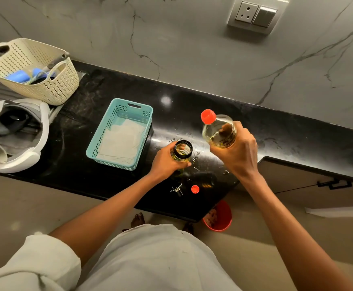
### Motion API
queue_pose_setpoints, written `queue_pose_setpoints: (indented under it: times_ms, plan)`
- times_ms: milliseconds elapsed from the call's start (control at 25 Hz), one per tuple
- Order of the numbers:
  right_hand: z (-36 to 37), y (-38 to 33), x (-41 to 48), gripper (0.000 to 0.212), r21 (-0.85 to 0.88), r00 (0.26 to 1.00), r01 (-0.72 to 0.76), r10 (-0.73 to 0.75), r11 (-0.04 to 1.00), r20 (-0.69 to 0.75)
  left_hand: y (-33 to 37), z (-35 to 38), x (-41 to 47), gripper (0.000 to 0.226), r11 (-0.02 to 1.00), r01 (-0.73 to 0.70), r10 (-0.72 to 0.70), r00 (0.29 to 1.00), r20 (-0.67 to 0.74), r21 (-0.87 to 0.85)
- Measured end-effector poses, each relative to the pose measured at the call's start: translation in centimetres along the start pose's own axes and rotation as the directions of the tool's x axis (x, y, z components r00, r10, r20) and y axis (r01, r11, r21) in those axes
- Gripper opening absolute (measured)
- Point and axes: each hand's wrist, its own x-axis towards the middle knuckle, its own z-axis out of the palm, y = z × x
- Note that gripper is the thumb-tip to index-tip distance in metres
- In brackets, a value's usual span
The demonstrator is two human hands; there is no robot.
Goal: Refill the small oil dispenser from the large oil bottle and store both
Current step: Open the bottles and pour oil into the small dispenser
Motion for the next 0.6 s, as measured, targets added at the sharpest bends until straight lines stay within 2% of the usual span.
queue_pose_setpoints:
  times_ms: [240,600]
  plan:
    - [0.28,0.10,0.08,0.061,-0.186,0.972,0.079,-0.035,0.979,0.231,0.48,-0.56,0.58,0.077,0.999,-0.009,0.010,1.000,-0.023,0.037]
    - [0.60,0.72,0.20,0.056,-0.323,0.916,0.162,-0.021,0.932,0.400,0.64,-0.95,0.83,0.079,0.995,0.009,-0.005,0.999,-0.040,0.102]
